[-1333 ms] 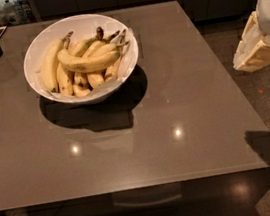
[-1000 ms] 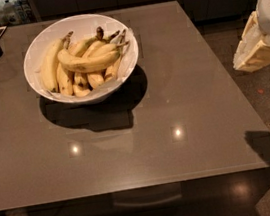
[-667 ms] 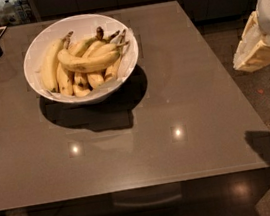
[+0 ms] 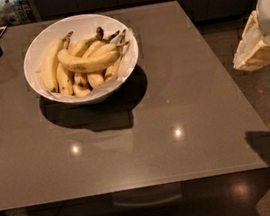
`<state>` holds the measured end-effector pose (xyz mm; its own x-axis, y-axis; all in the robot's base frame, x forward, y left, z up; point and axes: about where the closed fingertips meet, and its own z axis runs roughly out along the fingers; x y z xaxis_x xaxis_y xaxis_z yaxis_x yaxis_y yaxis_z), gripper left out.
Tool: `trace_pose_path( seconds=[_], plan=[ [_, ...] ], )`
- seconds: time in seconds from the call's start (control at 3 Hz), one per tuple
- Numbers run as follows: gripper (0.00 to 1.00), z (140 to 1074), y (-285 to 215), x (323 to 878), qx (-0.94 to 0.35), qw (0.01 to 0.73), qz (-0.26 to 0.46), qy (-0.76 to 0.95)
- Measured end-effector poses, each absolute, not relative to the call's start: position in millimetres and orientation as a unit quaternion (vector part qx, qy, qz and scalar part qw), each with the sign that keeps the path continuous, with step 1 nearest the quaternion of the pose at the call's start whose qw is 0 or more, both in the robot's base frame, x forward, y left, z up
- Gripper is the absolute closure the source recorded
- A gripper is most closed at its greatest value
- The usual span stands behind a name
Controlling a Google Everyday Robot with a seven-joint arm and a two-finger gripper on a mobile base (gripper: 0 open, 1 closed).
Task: Pick banana from white bowl
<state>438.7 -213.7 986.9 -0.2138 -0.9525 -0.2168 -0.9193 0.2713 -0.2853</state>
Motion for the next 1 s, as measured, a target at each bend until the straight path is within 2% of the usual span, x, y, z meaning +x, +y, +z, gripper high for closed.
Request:
trace_pose_path(
  seconds=[0.33,0.67,1.0],
  plan=[
    [0.1,986.9,-213.7,438.7,-0.602,0.176,-0.047,0.778],
    [0.0,987.0,-213.6,438.7,-0.602,0.176,-0.047,0.778],
    [0.0,987.0,-213.6,438.7,-0.602,0.176,-0.047,0.778]
  ],
)
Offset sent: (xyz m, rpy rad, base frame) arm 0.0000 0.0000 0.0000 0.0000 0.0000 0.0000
